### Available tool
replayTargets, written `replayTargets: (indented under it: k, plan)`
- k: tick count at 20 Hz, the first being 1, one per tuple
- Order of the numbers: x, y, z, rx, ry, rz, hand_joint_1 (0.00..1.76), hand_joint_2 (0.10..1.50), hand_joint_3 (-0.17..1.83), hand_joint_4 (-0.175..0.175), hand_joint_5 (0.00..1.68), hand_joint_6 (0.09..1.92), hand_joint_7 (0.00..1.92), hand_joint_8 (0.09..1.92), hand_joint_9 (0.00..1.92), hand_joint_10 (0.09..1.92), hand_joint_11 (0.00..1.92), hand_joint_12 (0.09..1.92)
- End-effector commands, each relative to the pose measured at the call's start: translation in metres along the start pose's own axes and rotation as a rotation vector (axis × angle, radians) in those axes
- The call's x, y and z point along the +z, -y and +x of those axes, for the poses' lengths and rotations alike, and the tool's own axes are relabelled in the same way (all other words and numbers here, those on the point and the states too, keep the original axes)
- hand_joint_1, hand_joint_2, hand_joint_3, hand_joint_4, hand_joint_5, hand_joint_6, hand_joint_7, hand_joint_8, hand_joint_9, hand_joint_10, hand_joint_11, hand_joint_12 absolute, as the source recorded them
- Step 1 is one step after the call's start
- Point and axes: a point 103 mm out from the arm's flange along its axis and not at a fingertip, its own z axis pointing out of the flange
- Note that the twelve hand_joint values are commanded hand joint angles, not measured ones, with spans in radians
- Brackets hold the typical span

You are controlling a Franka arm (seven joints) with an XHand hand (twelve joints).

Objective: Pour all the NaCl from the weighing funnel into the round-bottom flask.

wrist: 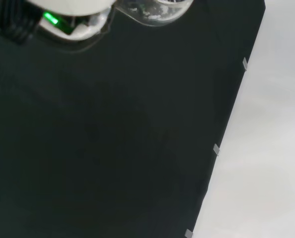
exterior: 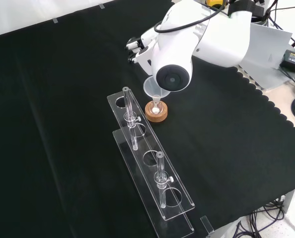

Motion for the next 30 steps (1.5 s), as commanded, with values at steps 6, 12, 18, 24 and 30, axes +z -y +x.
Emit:
replayTargets:
  k: [6, 12, 18, 24, 30]
  plan:
    - [-0.0066, 0.0007, 0.0013, 0.008, 0.05, 0.001, 1.14, 0.61, 0.68, 0.175, 1.36, 0.53, 0.43, 0.58, 0.78, 0.39, 0.57, 1.2]
    - [-0.0091, -0.0006, 0.0044, 0.001, 0.07, 0.01, 1.14, 0.61, 0.68, 0.175, 1.36, 0.53, 0.43, 0.58, 0.79, 0.39, 0.57, 1.2]
    - [-0.0074, -0.0025, 0.0034, 0.001, 0.084, 0.004, 1.14, 0.61, 0.68, 0.175, 1.36, 0.53, 0.43, 0.58, 0.79, 0.39, 0.57, 1.2]
    - [-0.0094, -0.0011, 0.0031, 0.005, 0.089, 0.003, 1.14, 0.61, 0.68, 0.175, 1.36, 0.53, 0.43, 0.57, 0.79, 0.39, 0.57, 1.2]
    - [-0.0095, -0.0007, 0.0011, 0.002, 0.093, -0.004, 1.14, 0.61, 0.68, 0.175, 1.36, 0.53, 0.43, 0.57, 0.79, 0.39, 0.57, 1.2]
